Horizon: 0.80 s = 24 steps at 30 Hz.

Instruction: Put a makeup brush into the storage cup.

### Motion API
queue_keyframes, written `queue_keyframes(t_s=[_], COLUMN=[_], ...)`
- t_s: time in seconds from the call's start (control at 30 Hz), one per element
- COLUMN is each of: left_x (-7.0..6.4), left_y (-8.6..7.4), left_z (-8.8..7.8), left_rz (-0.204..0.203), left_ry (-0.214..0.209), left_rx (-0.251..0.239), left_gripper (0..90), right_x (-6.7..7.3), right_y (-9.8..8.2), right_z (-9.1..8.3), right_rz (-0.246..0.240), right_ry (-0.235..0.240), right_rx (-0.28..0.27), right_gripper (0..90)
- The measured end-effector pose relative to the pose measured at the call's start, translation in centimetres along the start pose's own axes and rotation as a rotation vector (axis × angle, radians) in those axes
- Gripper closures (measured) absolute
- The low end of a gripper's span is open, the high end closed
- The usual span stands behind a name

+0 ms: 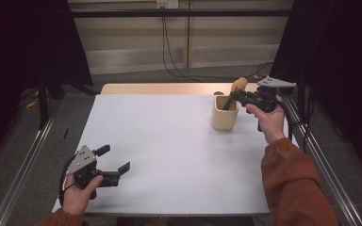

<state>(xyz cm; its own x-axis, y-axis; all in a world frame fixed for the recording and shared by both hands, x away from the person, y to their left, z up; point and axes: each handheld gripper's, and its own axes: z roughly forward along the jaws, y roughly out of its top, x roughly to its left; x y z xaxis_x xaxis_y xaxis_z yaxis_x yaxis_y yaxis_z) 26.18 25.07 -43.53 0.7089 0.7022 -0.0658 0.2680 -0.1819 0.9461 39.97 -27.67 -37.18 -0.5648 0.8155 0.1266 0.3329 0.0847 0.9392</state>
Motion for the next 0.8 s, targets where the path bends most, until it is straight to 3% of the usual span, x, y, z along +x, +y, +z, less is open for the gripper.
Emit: queue_keyframes(t_s=[0.8], left_x=[0.0], left_y=[-0.1], left_z=[0.2], left_rz=[-0.004], left_ry=[-0.001], left_rx=[0.012], left_gripper=[2.3], right_x=[0.1], right_y=[-3.0], right_z=[1.3], right_rz=[0.042], right_ry=[0.010], right_rx=[0.025], right_gripper=[72.6])
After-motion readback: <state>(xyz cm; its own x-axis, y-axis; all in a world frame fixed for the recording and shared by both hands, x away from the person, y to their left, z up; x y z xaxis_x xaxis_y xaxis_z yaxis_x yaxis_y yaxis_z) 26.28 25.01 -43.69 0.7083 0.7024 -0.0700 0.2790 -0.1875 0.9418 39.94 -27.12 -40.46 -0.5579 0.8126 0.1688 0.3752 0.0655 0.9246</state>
